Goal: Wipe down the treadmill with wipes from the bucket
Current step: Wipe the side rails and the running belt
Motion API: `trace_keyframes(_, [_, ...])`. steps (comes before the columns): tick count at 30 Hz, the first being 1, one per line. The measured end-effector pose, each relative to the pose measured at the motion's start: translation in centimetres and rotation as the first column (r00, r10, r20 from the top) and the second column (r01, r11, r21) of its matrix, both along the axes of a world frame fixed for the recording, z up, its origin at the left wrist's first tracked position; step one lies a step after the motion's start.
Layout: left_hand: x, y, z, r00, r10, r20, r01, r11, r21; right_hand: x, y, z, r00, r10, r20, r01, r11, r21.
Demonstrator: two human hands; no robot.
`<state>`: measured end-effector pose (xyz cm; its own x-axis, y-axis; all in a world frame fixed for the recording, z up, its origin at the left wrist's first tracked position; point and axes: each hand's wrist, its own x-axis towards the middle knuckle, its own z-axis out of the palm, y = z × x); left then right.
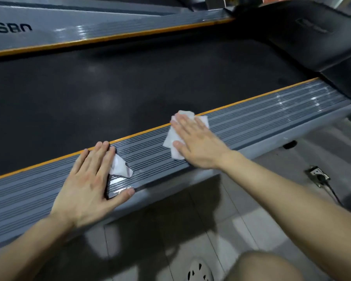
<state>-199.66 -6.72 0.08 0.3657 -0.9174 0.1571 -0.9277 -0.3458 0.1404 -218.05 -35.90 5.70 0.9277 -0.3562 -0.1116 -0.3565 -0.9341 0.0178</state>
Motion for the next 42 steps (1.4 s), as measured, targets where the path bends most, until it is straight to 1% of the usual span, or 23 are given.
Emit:
trace_keyframes(2, [-0.1,-0.1,0.2,1.000,0.000,-0.020,0.000,1.000,0.005,2.1,3.4,-0.6,0.992,0.127,0.003,-0.127,0.992,0.008])
trace_keyframes(3, [-0.2,-0.1,0.3,1.000,0.005,-0.027,-0.005,1.000,0.012,2.9,4.7,-0.6,0.987,0.162,-0.009,-0.162,0.987,0.012])
trace_keyframes(6, [-0.3,0.1,0.4,0.999,-0.006,-0.048,0.006,1.000,-0.001,3.9,6.0,-1.1,0.982,0.189,-0.030,-0.189,0.982,-0.003])
trace_keyframes(9, [0.4,0.1,0.3,0.996,-0.040,-0.074,0.040,0.999,-0.007,4.2,5.4,-0.9,0.980,0.197,-0.038,-0.197,0.980,0.024])
trace_keyframes(11, [0.1,0.2,-0.1,0.998,0.003,-0.060,-0.005,1.000,-0.031,3.8,4.9,-1.4,0.974,0.228,-0.018,-0.228,0.974,0.002])
trace_keyframes(14, [-1.3,-1.1,0.2,0.991,0.057,-0.123,-0.054,0.998,0.031,1.1,2.4,-0.8,0.972,0.235,-0.022,-0.233,0.971,0.049])
trace_keyframes(16, [-3.3,-3.3,0.9,0.989,0.082,-0.123,-0.079,0.997,0.025,-1.8,-1.2,0.0,0.982,0.186,-0.024,-0.186,0.982,0.010])
trace_keyframes(18, [-5.5,-7.1,1.8,0.988,0.073,-0.137,-0.068,0.997,0.042,-5.2,-6.4,1.1,0.993,0.116,-0.021,-0.116,0.993,0.023])
trace_keyframes(20, [-7.8,-11.2,2.7,0.983,0.077,-0.169,-0.071,0.997,0.039,-9.3,-12.6,2.3,1.000,-0.022,-0.021,0.022,1.000,0.005])
trace_keyframes(22, [-9.8,-15.2,3.4,0.972,0.082,-0.222,-0.081,0.997,0.012,-13.5,-19.6,3.6,0.978,-0.206,-0.018,0.205,0.978,-0.029])
trace_keyframes(24, [-11.4,-18.9,4.0,0.972,0.069,-0.227,-0.072,0.997,-0.005,-16.4,-24.3,5.1,0.930,-0.363,-0.056,0.360,0.932,-0.048])
trace_keyframes(26, [-12.6,-21.9,4.2,0.970,0.098,-0.225,-0.101,0.995,-0.003,-16.7,-24.9,5.4,0.909,-0.412,-0.060,0.408,0.910,-0.071])
trace_keyframes(27, [-13.3,-23.0,4.2,0.966,0.127,-0.225,-0.131,0.991,-0.003,-16.1,-23.9,5.1,0.922,-0.382,-0.054,0.378,0.923,-0.070])
trace_keyframes(28, [-13.9,-23.9,4.1,0.963,0.162,-0.215,-0.168,0.986,-0.008,-15.0,-22.3,4.7,0.950,-0.310,-0.050,0.307,0.950,-0.058])
trace_keyframes(30, [-14.8,-24.6,3.6,0.963,0.225,-0.145,-0.232,0.972,-0.030,-12.1,-18.1,3.8,0.996,-0.086,-0.032,0.084,0.996,-0.034])
trace_keyframes(32, [-14.8,-24.7,3.2,0.964,0.239,-0.115,-0.244,0.969,-0.031,-9.3,-13.9,3.1,0.994,0.105,-0.027,-0.106,0.994,-0.030])
trace_keyframes(33, [-14.7,-24.5,3.1,0.965,0.236,-0.112,-0.242,0.970,-0.034,-8.1,-12.3,2.9,0.986,0.167,-0.020,-0.167,0.986,-0.026])
trace_keyframes(35, [-14.4,-24.3,2.9,0.966,0.240,-0.099,-0.246,0.968,-0.046,-7.4,-11.1,2.5,0.972,0.234,-0.012,-0.234,0.972,-0.017])
trace_keyframes(37, [-14.4,-24.4,2.8,0.964,0.252,-0.078,-0.257,0.965,-0.050,-8.8,-13.0,2.9,0.963,0.270,-0.026,-0.270,0.963,-0.001])
trace_keyframes(38, [-14.4,-24.4,2.6,0.963,0.260,-0.066,-0.264,0.963,-0.054,-10.0,-15.3,3.2,0.967,0.251,-0.041,-0.251,0.968,0.007])
trace_keyframes(39, [-14.5,-24.4,2.5,0.962,0.268,-0.056,-0.271,0.960,-0.064,-11.4,-18.0,3.7,0.980,0.191,-0.048,-0.191,0.982,0.007])
trace_keyframes(41, [-14.5,-24.5,2.5,0.961,0.272,-0.049,-0.275,0.958,-0.078,-14.6,-24.3,4.7,1.000,-0.007,-0.019,0.007,1.000,-0.025])
trace_keyframes(42, [-14.4,-24.6,2.5,0.961,0.274,-0.048,-0.277,0.958,-0.074,-16.0,-26.8,5.3,0.992,-0.129,-0.011,0.128,0.991,-0.030])
